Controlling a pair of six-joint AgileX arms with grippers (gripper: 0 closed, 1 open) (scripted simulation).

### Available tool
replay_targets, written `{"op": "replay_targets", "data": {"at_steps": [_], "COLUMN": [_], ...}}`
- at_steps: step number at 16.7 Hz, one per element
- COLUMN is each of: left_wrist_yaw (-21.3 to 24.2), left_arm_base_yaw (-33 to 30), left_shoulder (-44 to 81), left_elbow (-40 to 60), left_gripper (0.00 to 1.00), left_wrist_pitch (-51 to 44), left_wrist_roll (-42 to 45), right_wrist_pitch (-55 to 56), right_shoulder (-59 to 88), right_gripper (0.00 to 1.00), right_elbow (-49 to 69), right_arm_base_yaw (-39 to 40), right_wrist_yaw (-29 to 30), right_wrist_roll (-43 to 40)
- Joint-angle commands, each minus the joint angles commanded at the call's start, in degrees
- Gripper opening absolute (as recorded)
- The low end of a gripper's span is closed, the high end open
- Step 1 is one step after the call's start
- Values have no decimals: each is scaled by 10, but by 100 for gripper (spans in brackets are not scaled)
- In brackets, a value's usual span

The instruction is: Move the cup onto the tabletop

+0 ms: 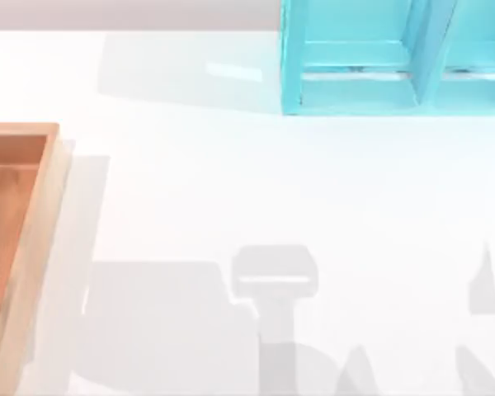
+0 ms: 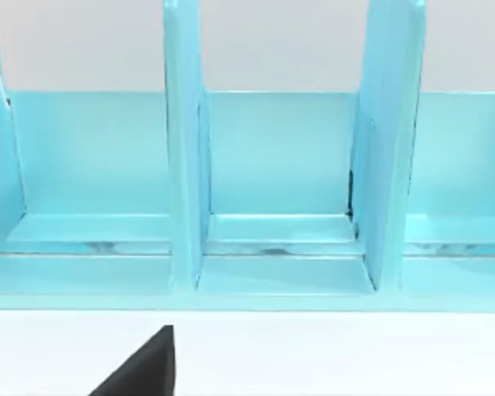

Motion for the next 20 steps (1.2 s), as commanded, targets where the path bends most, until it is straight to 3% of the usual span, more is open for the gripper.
{"op": "replay_targets", "data": {"at_steps": [3,9,15,20], "left_wrist_yaw": [0,0,0,0], "left_arm_base_yaw": [2,5,6,6], "left_shoulder": [10,45,51,51], "left_elbow": [-35,-157,-178,-178], "left_gripper": [100,100,100,62], "left_wrist_pitch": [40,205,228,228], "left_wrist_roll": [0,4,5,5], "right_wrist_pitch": [0,0,0,0], "right_shoulder": [0,0,0,0], "right_gripper": [100,100,100,100], "right_elbow": [0,0,0,0], "right_arm_base_yaw": [0,0,0,0], "right_wrist_yaw": [0,0,0,0], "right_wrist_roll": [0,0,0,0]}}
